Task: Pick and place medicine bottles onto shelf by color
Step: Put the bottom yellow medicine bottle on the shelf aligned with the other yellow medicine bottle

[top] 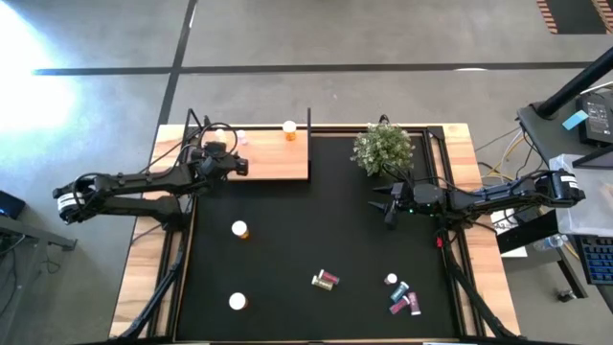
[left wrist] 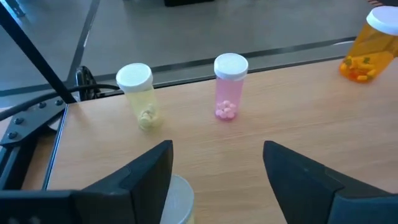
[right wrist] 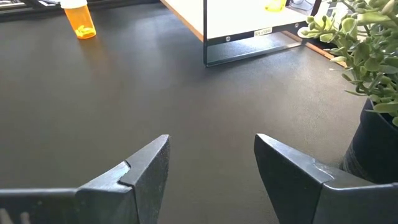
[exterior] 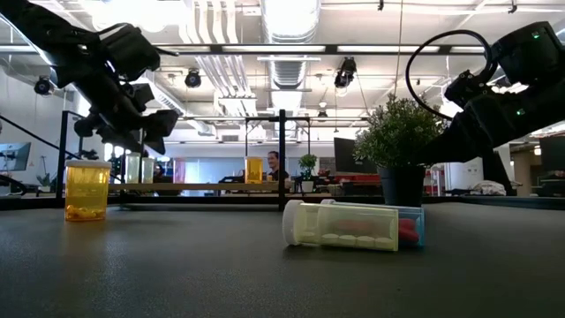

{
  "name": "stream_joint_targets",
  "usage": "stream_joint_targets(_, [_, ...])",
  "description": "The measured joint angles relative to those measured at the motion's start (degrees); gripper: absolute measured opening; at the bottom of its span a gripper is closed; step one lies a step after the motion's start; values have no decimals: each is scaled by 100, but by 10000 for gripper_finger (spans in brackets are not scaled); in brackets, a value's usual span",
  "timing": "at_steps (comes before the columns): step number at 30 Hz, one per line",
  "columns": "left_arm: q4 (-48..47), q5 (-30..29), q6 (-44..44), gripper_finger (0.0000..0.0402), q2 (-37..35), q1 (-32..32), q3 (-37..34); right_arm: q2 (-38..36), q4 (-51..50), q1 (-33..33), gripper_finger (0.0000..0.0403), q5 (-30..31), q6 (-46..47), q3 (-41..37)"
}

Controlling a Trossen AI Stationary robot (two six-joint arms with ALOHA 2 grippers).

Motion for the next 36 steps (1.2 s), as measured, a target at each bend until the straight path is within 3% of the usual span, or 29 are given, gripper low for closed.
stream_joint_targets(24, [-1047, -61, -328, 234, -188, 7, 11, -1, 0, 1, 224, -1, 0, 0])
stream_joint_targets(36, [-1005, -69, -346, 161, -4, 7, 4, 0, 0, 0, 224, 0, 0, 0])
